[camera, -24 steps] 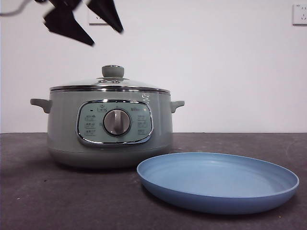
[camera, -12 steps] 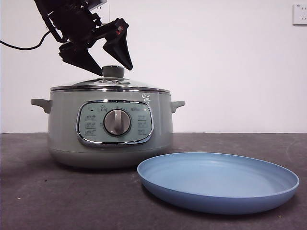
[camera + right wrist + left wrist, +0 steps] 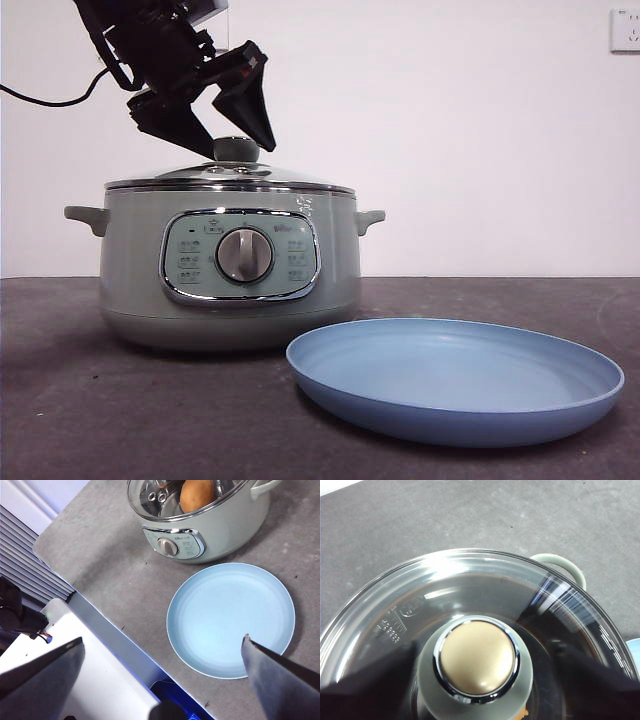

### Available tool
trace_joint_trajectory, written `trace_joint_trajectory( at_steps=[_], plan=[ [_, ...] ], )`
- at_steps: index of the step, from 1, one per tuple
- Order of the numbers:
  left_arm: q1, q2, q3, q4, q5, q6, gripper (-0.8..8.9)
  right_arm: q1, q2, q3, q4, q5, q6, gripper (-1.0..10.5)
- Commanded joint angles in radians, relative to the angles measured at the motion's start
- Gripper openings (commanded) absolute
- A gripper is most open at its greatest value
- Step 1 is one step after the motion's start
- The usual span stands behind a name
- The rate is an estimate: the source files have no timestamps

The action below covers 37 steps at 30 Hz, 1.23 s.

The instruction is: Take the potato out from the steamer,put the potato on the plate,close the lid

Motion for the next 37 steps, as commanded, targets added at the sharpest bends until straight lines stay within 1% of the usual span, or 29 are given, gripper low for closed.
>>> trace_joint_trajectory(
  at_steps=[1, 5, 6, 7, 15, 18, 23, 26, 29, 31, 33, 37],
  plan=[
    [-0.003, 0.013, 0.001, 0.003, 0.001, 0.013, 2.04, 0.002, 0.0, 0.002, 0.006, 0.003, -0.002, 6.9],
    [-0.003, 0.013, 0.001, 0.002, 0.001, 0.013, 0.65, 0.002, 0.0, 0.002, 0.006, 0.003, -0.002, 6.9],
    [-0.003, 0.013, 0.001, 0.002, 0.001, 0.013, 0.14, 0.002, 0.0, 0.002, 0.006, 0.003, -0.002, 6.9],
    [-0.003, 0.013, 0.001, 0.004, 0.001, 0.013, -0.12, 0.002, 0.0, 0.002, 0.006, 0.003, -0.002, 6.9],
    [-0.001, -0.01, 0.008, 0.027, 0.001, 0.008, -0.09, 0.002, 0.0, 0.002, 0.013, 0.003, -0.001, 6.9],
    [-0.001, -0.048, 0.021, 0.026, 0.001, -0.011, -0.08, 0.002, 0.002, 0.002, 0.051, 0.003, 0.033, 6.9],
    [0.006, -0.157, 0.047, -0.022, -0.003, -0.016, -0.08, 0.003, 0.047, 0.002, 0.099, 0.003, 0.048, 6.9],
    [0.031, -0.265, 0.047, -0.085, -0.004, -0.035, -0.08, 0.009, 0.105, 0.002, 0.2, 0.0, 0.097, 6.9],
    [0.073, -0.385, 0.047, -0.183, -0.012, -0.037, -0.09, 0.055, 0.183, 0.004, 0.344, 0.0, 0.164, 6.9],
    [0.106, -0.465, 0.047, -0.253, -0.039, -0.037, -0.09, 0.107, 0.265, 0.024, 0.423, 0.008, 0.195, 6.9],
    [0.127, -0.521, 0.047, -0.308, -0.055, -0.037, -0.09, 0.153, 0.335, 0.053, 0.457, 0.04, 0.205, 6.9],
    [0.166, -0.612, 0.047, -0.419, -0.076, -0.036, -0.08, 0.233, 0.485, 0.148, 0.478, 0.107, 0.197, 6.9]
  ],
)
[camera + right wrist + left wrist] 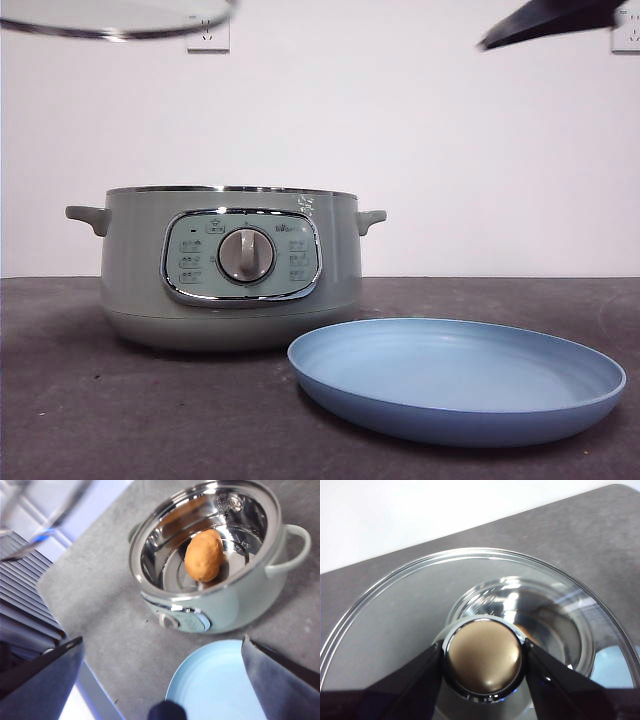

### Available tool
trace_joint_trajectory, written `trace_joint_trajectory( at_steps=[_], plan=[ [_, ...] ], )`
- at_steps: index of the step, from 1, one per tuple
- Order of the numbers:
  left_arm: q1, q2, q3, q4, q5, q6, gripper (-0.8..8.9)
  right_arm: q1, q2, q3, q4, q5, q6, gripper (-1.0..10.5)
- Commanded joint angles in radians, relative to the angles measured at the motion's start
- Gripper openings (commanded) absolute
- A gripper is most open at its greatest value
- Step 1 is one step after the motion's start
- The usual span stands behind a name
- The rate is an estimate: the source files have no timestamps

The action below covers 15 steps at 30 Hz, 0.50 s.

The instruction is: Take the potato out from the steamer,put the potato on the plate,close the lid

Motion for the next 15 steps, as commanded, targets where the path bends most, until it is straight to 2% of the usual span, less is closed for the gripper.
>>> trace_joint_trajectory(
  at_steps=[1, 6, 15],
  plan=[
    [0.024, -0.068, 0.021, -0.043, -0.016, -0.005, -0.09, 0.051, 0.113, 0.083, 0.008, 0.03, 0.005, 6.9],
    [0.054, -0.155, 0.021, -0.149, -0.068, -0.003, -0.08, 0.14, 0.316, 0.267, 0.002, 0.118, -0.019, 6.9],
    [0.066, -0.285, 0.021, -0.274, -0.07, -0.008, -0.09, 0.253, 0.656, 0.596, -0.053, 0.309, -0.072, 6.9]
  ],
)
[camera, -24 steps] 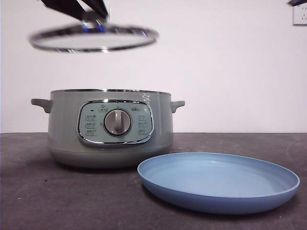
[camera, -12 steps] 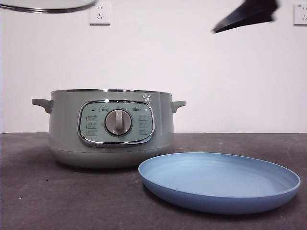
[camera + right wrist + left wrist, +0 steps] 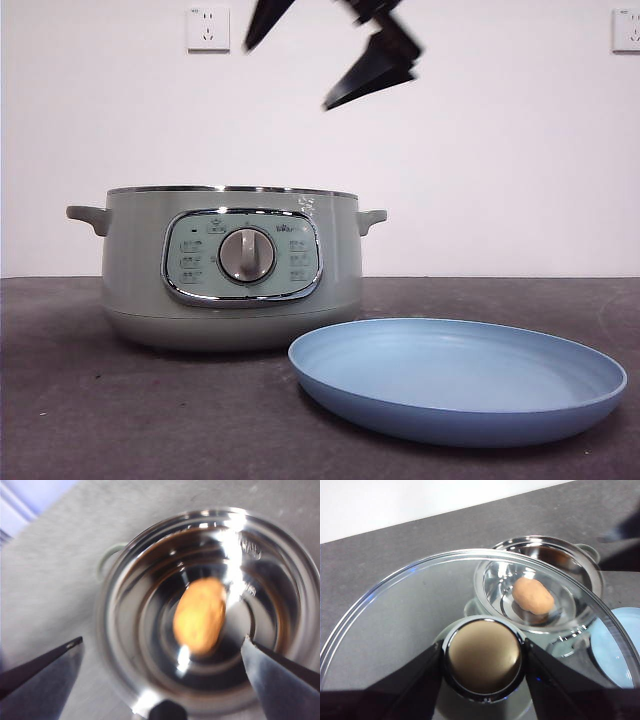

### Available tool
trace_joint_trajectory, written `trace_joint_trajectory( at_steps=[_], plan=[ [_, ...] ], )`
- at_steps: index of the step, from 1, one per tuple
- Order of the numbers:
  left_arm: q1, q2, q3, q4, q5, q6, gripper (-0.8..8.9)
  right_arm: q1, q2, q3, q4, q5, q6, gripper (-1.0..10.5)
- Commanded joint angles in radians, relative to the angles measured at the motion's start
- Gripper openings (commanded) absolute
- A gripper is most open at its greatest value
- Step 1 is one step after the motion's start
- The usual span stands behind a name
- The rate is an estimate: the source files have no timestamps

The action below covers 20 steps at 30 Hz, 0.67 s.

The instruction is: Take the potato out from the steamer,put the potato on the plate,close the lid

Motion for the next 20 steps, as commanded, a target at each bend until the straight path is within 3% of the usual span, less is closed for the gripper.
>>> trace_joint_trajectory(
  at_steps=[1, 8, 20],
  plan=[
    [0.003, -0.041, 0.021, 0.016, 0.004, -0.011, -0.09, 0.029, 0.098, 0.071, -0.009, 0.051, -0.032, 6.9],
    [0.003, -0.088, 0.021, -0.027, 0.005, -0.015, -0.08, 0.082, 0.265, 0.15, 0.033, 0.193, -0.066, 6.9],
    [0.002, -0.093, 0.021, -0.054, 0.018, -0.014, -0.09, 0.091, 0.386, 0.15, 0.151, 0.248, -0.061, 6.5]
  ],
)
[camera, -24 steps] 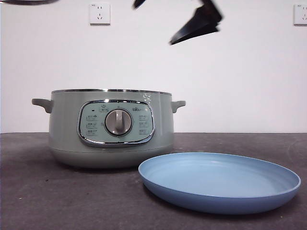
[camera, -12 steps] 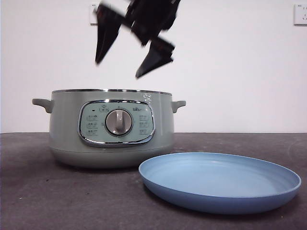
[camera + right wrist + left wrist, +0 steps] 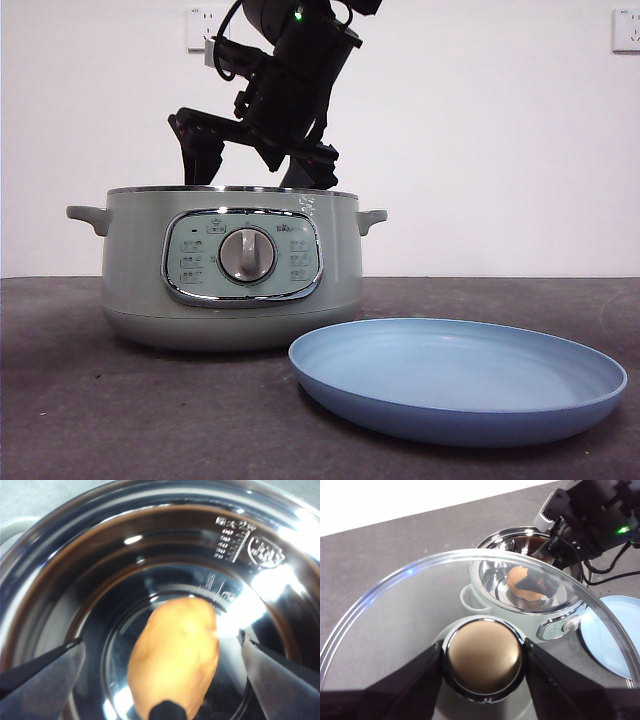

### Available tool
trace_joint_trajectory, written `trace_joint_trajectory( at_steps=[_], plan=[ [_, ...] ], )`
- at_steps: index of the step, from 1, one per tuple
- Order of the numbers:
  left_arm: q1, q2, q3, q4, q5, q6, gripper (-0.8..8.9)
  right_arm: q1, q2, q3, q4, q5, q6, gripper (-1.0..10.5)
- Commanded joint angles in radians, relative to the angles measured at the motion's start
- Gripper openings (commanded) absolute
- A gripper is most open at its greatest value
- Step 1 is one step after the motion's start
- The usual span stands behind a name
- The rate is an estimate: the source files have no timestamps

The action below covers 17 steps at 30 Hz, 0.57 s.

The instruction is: Take the potato out from the steamer,put the potato on the plate,close the lid

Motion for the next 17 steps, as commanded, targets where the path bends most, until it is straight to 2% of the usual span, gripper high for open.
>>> trace_joint_trajectory(
  at_steps=[1, 9, 11, 13, 17],
  plan=[
    [0.002, -0.01, 0.02, 0.039, 0.01, -0.006, -0.09, 0.002, 0.041, 0.004, 0.026, 0.005, 0.0, 6.3],
    [0.002, -0.01, 0.02, 0.039, 0.012, -0.006, -0.09, 0.002, 0.065, 0.004, 0.025, 0.03, 0.005, 6.2],
    [0.002, -0.01, 0.02, 0.039, 0.012, -0.006, -0.09, 0.002, 0.067, 0.004, 0.013, 0.035, 0.012, 5.6],
    [0.002, -0.01, 0.02, 0.039, 0.013, -0.006, -0.09, 0.002, 0.076, 0.004, 0.011, 0.035, 0.02, 5.6],
    [0.002, -0.01, 0.02, 0.039, 0.013, -0.003, -0.09, 0.002, 0.086, 0.004, -0.006, 0.039, 0.031, 3.8]
  ],
)
